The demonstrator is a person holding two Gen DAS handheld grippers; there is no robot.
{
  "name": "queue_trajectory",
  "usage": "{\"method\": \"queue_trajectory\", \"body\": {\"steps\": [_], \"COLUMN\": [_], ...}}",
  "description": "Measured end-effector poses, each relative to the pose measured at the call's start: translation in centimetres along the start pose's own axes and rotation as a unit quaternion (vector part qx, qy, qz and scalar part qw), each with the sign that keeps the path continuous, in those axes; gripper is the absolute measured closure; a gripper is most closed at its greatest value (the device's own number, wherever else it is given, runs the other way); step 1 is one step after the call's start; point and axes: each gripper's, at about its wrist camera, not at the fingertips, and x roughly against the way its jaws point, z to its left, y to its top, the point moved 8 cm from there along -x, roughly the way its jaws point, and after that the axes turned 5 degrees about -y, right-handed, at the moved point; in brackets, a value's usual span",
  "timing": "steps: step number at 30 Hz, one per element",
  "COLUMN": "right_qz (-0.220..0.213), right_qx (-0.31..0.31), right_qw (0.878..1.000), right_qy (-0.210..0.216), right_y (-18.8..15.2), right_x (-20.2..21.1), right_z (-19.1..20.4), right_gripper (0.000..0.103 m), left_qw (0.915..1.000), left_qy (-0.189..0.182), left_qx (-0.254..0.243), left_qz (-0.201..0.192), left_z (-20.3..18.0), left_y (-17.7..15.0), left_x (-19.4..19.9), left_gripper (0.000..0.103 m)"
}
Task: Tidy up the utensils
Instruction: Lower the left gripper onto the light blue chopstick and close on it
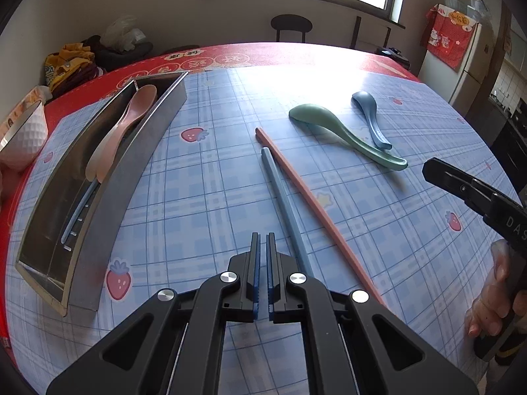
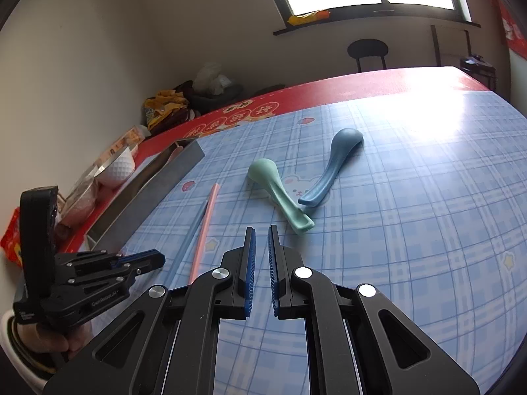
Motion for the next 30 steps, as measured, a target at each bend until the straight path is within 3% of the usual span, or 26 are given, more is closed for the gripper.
{"method": "queue_trajectory", "body": {"steps": [7,23,30], "right_qz": [0.002,0.005,0.005], "right_qx": [-0.002,-0.002,-0.002], "right_qw": [1.0,1.0,1.0], "right_qy": [0.002,0.003,0.003], "right_y": [0.0,0.0,0.0], "right_x": [0.0,-0.2,-0.2], "right_z": [0.1,0.2,0.2], "right_gripper": [0.094,0.094,0.094], "left_qw": [0.9997,0.9993,0.999], "left_qy": [-0.011,-0.013,0.001], "left_qx": [-0.024,-0.036,-0.044], "left_qz": [0.004,-0.004,0.005], "left_z": [-2.4,-3.3,-3.2], "left_y": [-0.2,0.1,-0.6], "left_x": [-0.4,-0.2,-1.2], "left_gripper": [0.095,0.077,0.077]}}
